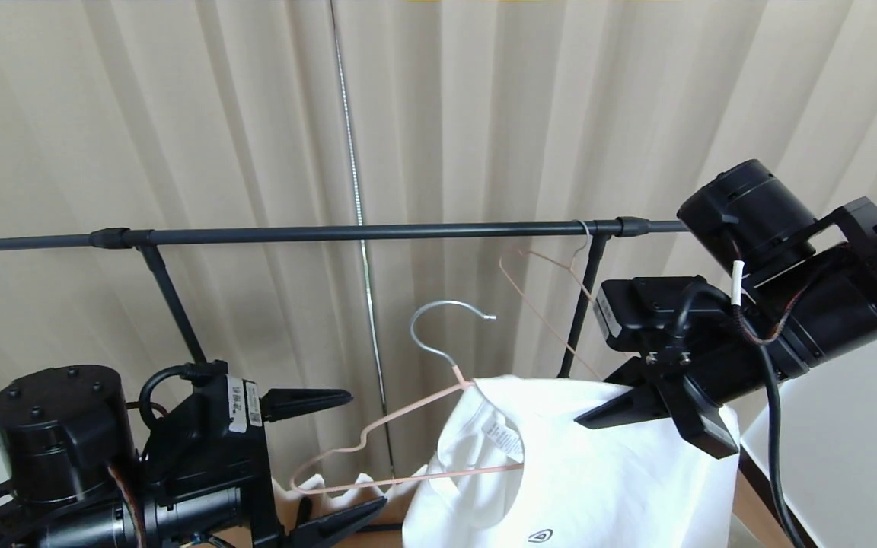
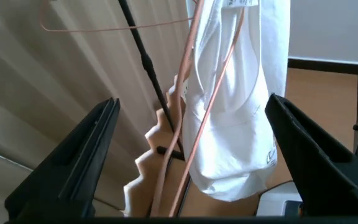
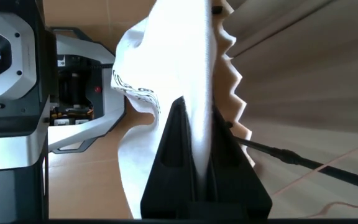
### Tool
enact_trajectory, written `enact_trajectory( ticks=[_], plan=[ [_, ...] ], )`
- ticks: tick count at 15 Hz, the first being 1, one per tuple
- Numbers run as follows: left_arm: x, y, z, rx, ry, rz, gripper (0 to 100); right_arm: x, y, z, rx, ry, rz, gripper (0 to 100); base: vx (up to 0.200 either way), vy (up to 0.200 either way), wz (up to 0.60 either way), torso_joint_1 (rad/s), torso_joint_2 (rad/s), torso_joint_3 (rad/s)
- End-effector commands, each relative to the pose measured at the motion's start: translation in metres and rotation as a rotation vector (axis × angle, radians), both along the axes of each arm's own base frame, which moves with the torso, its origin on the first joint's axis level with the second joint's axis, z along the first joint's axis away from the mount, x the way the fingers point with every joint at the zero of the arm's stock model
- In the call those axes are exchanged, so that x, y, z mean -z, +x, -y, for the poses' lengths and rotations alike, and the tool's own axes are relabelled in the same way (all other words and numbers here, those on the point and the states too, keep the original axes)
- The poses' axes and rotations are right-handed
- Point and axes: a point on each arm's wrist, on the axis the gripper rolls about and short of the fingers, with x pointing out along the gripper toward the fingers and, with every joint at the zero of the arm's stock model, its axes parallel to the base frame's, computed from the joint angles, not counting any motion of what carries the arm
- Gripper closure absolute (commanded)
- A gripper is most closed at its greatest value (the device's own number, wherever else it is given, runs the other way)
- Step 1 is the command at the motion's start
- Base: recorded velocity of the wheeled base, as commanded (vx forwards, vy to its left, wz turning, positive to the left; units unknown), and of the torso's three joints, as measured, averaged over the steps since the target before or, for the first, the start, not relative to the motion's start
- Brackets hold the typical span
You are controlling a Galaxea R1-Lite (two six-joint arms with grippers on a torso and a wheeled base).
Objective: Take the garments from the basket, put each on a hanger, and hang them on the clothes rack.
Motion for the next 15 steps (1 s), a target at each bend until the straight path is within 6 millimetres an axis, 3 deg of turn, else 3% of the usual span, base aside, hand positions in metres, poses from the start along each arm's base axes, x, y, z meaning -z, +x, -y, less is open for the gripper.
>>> enact_trajectory(
  ticks=[1, 4, 6, 11, 15],
  plan=[
    [-0.009, 0.003, -0.002, -0.023, -0.054, -0.012, 0, -0.002, -0.002, 0.001, 0.009, -0.008, 0.015, 100, 0.0, 0.0, 0.0, 0.0, 0.0, 0.0],
    [-0.028, 0.005, -0.002, -0.02, -0.198, -0.111, 0, -0.003, -0.002, 0.004, 0.053, -0.061, 0.056, 100, 0.0, 0.0, 0.0, 0.0, 0.0, 0.0],
    [-0.046, 0.012, -0.004, -0.036, -0.315, -0.209, 0, 0.002, -0.008, 0.009, 0.096, -0.051, 0.18, 100, 0.0, 0.0, 0.0, 0.0, 0.0, 0.0],
    [-0.056, 0.022, -0.002, -0.081, -0.264, -0.361, 0, 0.06, -0.023, 0.019, 0.187, 0.028, 0.388, 100, 0.0, 0.0, 0.0, 0.0, 0.0, 0.0],
    [-0.06, 0.025, 0.007, -0.157, -0.095, -0.475, 0, 0.091, -0.012, 0.014, 0.261, 0.076, 0.496, 100, 0.0, 0.0, 0.0, 0.0, 0.0, 0.0]
  ],
)
